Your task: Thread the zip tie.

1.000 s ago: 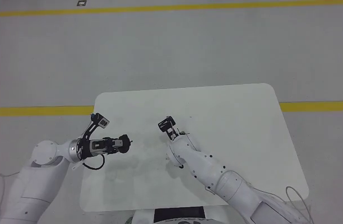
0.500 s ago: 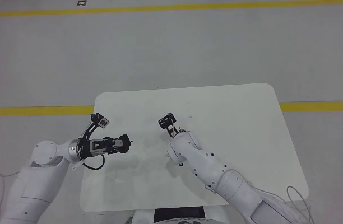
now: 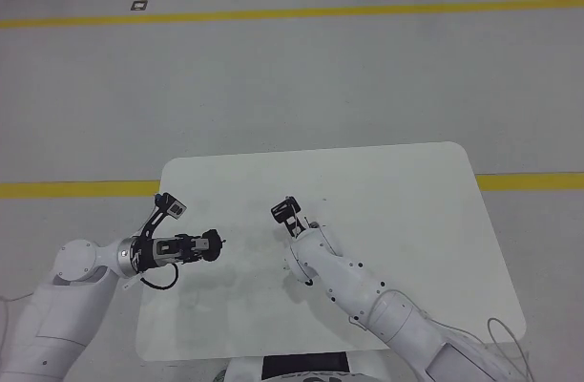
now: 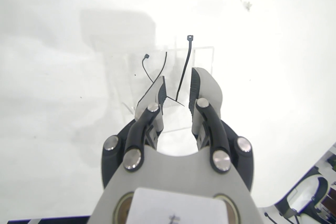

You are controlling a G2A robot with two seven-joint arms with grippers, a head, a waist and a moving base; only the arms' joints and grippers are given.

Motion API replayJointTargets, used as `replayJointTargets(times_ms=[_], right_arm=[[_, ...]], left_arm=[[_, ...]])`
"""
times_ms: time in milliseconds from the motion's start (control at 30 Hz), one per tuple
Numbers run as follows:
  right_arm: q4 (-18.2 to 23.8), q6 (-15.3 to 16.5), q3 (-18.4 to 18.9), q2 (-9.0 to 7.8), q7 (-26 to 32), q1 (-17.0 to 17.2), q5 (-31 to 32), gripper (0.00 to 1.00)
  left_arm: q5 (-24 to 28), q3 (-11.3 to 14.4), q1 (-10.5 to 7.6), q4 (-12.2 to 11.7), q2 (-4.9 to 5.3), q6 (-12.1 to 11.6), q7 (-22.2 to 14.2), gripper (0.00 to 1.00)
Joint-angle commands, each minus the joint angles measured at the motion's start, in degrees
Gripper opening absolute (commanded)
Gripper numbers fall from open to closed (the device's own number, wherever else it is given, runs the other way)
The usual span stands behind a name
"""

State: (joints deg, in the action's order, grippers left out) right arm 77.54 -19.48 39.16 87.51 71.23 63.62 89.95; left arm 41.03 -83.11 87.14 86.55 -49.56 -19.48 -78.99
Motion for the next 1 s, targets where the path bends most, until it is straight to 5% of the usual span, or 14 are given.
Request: replayJointTargets(times_ms=[0,267,733,967], right_arm=[[-0.3,0.0,0.1,0.06,-0.2,0.0,0.0,0.18],[-2.0,0.0,0.1,0.40,-1.1,-0.3,0.0,0.15],[-3.2,0.0,0.4,0.72,-2.9,-0.4,0.0,0.29],[-4.4,0.0,0.4,0.98,-3.6,-0.3,0.0,0.21]], left_arm=[[0.0,0.0,0.00,0.0,0.00,0.0,0.0,0.00],[0.0,0.0,0.00,0.0,0.00,0.0,0.0,0.00],[0.0,0.0,0.00,0.0,0.00,0.0,0.0,0.00],[0.0,0.0,0.00,0.0,0.00,0.0,0.0,0.00]])
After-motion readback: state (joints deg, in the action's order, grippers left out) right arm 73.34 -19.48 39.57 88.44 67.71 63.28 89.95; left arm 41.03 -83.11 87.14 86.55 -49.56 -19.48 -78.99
